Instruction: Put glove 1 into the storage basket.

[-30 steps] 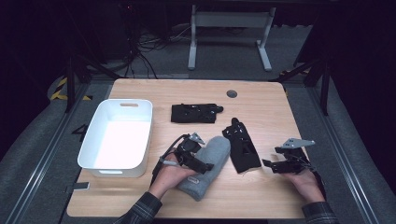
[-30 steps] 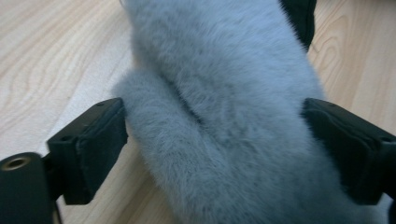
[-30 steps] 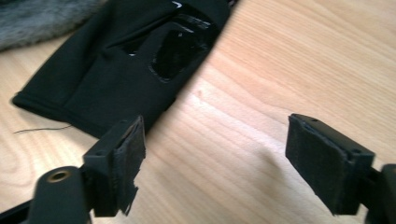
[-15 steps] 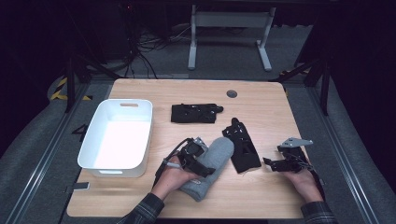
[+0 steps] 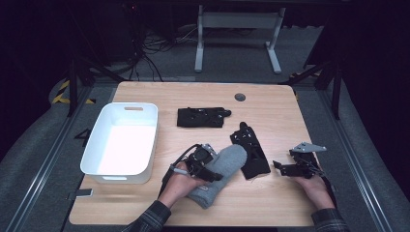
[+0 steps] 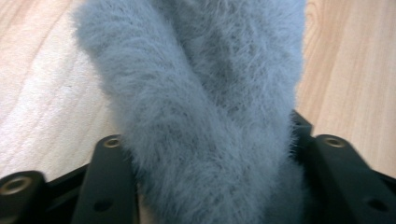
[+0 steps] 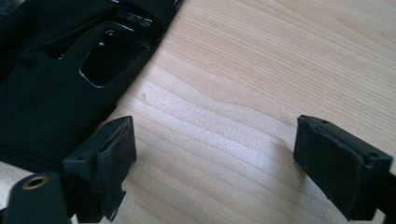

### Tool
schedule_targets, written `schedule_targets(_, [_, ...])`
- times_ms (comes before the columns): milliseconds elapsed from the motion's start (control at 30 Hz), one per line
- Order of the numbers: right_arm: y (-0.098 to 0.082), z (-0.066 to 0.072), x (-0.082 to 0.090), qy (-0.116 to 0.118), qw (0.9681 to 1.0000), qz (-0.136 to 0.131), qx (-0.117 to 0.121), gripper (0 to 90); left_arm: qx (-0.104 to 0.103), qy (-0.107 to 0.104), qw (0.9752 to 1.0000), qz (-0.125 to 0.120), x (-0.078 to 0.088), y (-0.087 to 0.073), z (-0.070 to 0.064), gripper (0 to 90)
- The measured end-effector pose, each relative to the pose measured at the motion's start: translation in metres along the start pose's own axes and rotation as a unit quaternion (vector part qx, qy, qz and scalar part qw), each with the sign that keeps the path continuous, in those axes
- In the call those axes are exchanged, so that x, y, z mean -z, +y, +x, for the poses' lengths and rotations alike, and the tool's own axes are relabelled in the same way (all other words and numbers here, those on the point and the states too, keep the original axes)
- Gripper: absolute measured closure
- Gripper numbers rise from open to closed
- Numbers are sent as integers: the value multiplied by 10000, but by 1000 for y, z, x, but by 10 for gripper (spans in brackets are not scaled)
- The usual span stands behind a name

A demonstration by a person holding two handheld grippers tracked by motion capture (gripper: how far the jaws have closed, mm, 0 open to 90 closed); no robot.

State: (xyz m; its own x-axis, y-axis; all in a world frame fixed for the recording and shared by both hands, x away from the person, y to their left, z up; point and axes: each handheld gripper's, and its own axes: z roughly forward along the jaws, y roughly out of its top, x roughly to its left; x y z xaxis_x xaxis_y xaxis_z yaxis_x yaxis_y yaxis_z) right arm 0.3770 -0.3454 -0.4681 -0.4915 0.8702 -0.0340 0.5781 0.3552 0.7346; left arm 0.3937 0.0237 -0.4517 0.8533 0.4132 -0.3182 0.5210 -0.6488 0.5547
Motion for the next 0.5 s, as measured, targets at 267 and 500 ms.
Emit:
schedule_targets(267, [0, 0, 0, -4, 10000, 5, -4, 127, 48, -42, 10000, -10, 4, 0, -2, 624])
schedule_targets(500, [0, -1, 0, 20, 10000, 2, -14, 127, 119, -67, 9999, -60, 16, 1, -2, 647])
